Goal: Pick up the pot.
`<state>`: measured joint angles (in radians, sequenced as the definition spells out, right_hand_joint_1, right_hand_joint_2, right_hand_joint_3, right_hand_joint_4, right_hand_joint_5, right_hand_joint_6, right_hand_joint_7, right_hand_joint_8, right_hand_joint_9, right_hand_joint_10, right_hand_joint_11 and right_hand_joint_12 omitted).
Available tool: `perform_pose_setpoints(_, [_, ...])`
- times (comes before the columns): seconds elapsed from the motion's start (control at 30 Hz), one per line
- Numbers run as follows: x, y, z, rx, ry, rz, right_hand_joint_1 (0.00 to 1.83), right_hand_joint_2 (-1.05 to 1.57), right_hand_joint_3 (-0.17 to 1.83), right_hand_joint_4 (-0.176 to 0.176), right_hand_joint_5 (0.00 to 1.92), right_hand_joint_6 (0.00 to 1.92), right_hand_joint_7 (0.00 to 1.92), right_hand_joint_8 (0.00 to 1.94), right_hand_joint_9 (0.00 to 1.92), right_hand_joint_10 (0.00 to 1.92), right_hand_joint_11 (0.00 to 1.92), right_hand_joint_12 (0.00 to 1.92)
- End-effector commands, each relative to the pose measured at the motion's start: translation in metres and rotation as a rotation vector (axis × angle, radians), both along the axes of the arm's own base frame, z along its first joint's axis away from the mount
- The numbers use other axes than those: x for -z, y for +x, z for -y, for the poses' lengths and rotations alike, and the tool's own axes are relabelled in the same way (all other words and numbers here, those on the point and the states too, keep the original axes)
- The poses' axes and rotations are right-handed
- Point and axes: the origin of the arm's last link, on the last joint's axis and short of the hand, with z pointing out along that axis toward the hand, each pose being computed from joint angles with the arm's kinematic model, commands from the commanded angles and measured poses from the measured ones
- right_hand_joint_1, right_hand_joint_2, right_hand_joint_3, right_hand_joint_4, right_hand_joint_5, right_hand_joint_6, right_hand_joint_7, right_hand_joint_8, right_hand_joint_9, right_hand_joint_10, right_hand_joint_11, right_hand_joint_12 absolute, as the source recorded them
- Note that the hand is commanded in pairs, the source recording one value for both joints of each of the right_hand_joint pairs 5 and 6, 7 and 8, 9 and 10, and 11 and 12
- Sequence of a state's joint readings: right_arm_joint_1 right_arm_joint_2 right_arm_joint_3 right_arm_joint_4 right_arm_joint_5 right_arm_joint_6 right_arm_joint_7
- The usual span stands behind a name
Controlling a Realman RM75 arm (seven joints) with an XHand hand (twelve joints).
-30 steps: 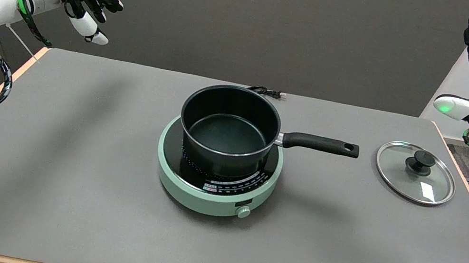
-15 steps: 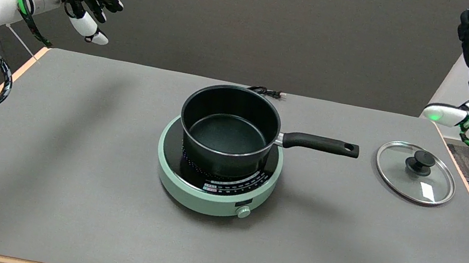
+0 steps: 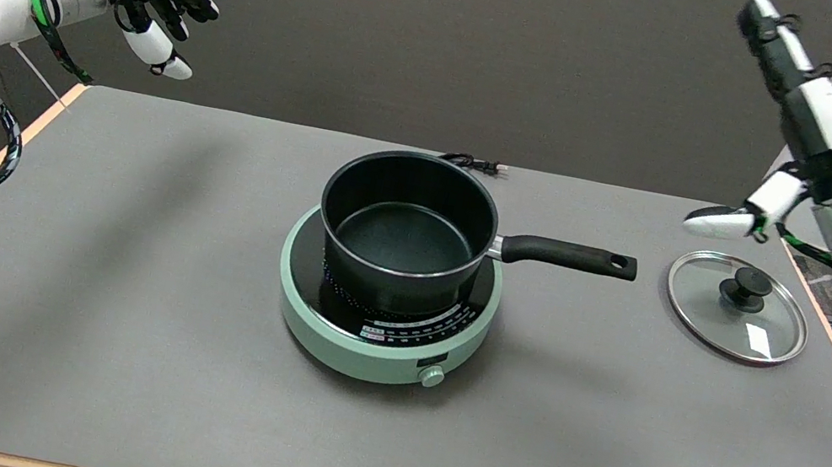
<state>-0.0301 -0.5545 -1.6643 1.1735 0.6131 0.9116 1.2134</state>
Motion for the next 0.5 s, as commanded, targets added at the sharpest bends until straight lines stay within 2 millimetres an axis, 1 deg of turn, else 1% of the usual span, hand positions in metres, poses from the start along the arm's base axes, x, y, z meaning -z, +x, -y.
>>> perform_pose_setpoints(0.03, [0.076, 0.000, -0.001, 0.256, -0.079, -0.332, 1.21, -0.56, 0.86, -0.176, 0.00, 0.00, 0.00, 0.00, 0.00, 0.00, 0.00, 0.00])
perform_pose_setpoints(0.1, [0.078, -0.005, -0.003, 0.345, -0.103, -0.350, 1.21, -0.57, 0.84, -0.176, 0.00, 0.00, 0.00, 0.00, 0.00, 0.00, 0.00, 0.00])
perform_pose_setpoints(0.17, [0.085, -0.008, -0.006, 0.432, -0.111, -0.372, 1.21, -0.57, 0.82, -0.176, 0.00, 0.00, 0.00, 0.00, 0.00, 0.00, 0.00, 0.00])
perform_pose_setpoints(0.23, [0.089, -0.008, -0.008, 0.479, -0.117, -0.388, 1.20, -0.56, 0.81, -0.176, 0.00, 0.00, 0.00, 0.00, 0.00, 0.00, 0.00, 0.00])
perform_pose_setpoints(0.33, [0.090, -0.007, -0.011, 0.458, -0.103, -0.351, 1.20, -0.54, 0.80, -0.176, 0.00, 0.00, 0.00, 0.00, 0.00, 0.00, 0.00, 0.00])
perform_pose_setpoints(0.4, [0.087, -0.005, -0.016, 0.439, -0.105, -0.319, 1.19, -0.50, 0.79, -0.176, 0.00, 0.00, 0.00, 0.00, 0.00, 0.00, 0.00, 0.00])
perform_pose_setpoints(0.5, [0.080, 0.002, -0.022, 0.394, -0.099, -0.228, 1.17, -0.37, 0.69, -0.176, 0.00, 0.00, 0.00, 0.00, 0.00, 0.00, 0.00, 0.00])
